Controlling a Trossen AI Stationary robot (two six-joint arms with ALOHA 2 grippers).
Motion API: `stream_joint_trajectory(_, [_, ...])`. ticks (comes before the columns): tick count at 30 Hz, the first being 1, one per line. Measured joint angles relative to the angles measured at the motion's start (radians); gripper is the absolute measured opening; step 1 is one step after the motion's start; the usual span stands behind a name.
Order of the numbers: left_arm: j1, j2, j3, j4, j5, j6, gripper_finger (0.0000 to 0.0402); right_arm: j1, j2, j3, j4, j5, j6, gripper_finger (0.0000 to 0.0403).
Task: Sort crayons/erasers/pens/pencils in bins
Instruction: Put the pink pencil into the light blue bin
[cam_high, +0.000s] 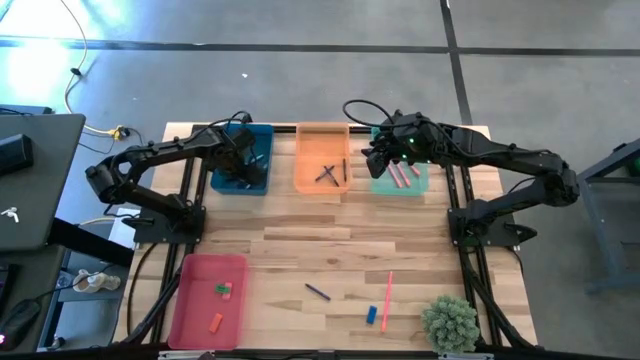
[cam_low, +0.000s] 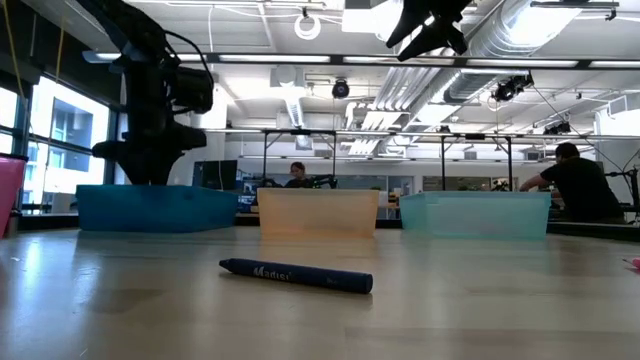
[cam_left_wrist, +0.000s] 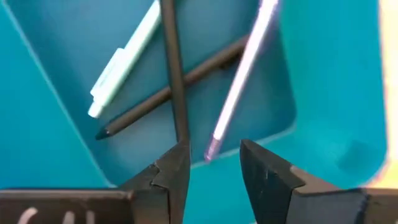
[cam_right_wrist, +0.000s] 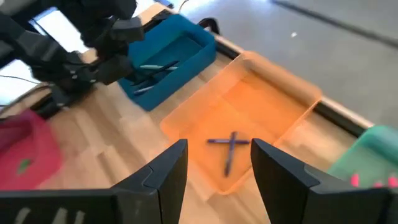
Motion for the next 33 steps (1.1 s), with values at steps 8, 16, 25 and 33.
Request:
stream_joint_trajectory(8, [-0.012, -0.036, 0.122, -0.139, 0.024, 0.075, 0.0124, 0.037, 0.000, 0.000, -0.073, -0.105, 0.189, 0.0170])
stream_joint_trajectory(16, [-0.080, -0.152, 0.202, -0.160, 0.025, 0.108, 0.0120, 0.189, 0.000, 0.000, -0.201, -0.051, 0.474, 0.0170])
stream_joint_trajectory(25, [-0.200, -0.273, 0.212, -0.147, 0.026, 0.118, 0.0120, 0.392, 0.036, 0.002, -0.238, 0.018, 0.814, 0.0170])
stream_joint_trajectory(33, [-0.301, -0.315, 0.212, -0.147, 0.026, 0.094, 0.0120, 0.545, 0.129, 0.002, -0.234, -0.010, 1.050, 0.0169])
